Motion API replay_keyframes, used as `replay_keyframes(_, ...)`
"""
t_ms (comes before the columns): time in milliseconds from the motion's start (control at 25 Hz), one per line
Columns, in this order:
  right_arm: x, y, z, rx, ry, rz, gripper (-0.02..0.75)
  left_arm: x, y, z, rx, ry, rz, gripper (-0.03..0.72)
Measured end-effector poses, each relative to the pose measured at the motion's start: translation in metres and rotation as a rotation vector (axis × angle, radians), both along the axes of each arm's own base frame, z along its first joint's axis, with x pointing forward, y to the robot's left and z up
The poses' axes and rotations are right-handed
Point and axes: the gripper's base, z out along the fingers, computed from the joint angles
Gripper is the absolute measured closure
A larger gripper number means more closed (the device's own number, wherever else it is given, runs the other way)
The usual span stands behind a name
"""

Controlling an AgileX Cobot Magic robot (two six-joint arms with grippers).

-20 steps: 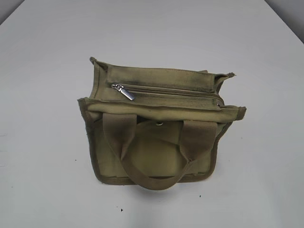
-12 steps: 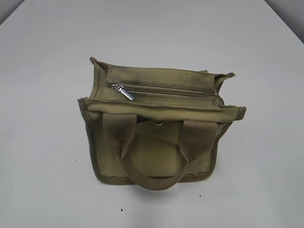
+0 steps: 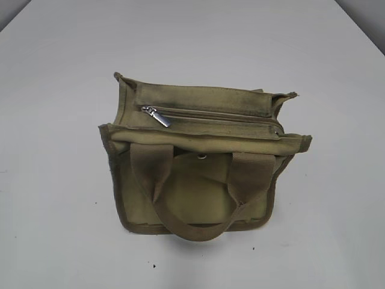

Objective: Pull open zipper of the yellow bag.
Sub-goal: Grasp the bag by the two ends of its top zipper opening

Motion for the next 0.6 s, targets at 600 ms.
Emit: replay_keyframes(600,0.0022,0.0011,0.0006,0.011,0.011,0.006,0.144,0.0010,-0.0005,0.0001,-0.005,0.006,-0.003,0.360)
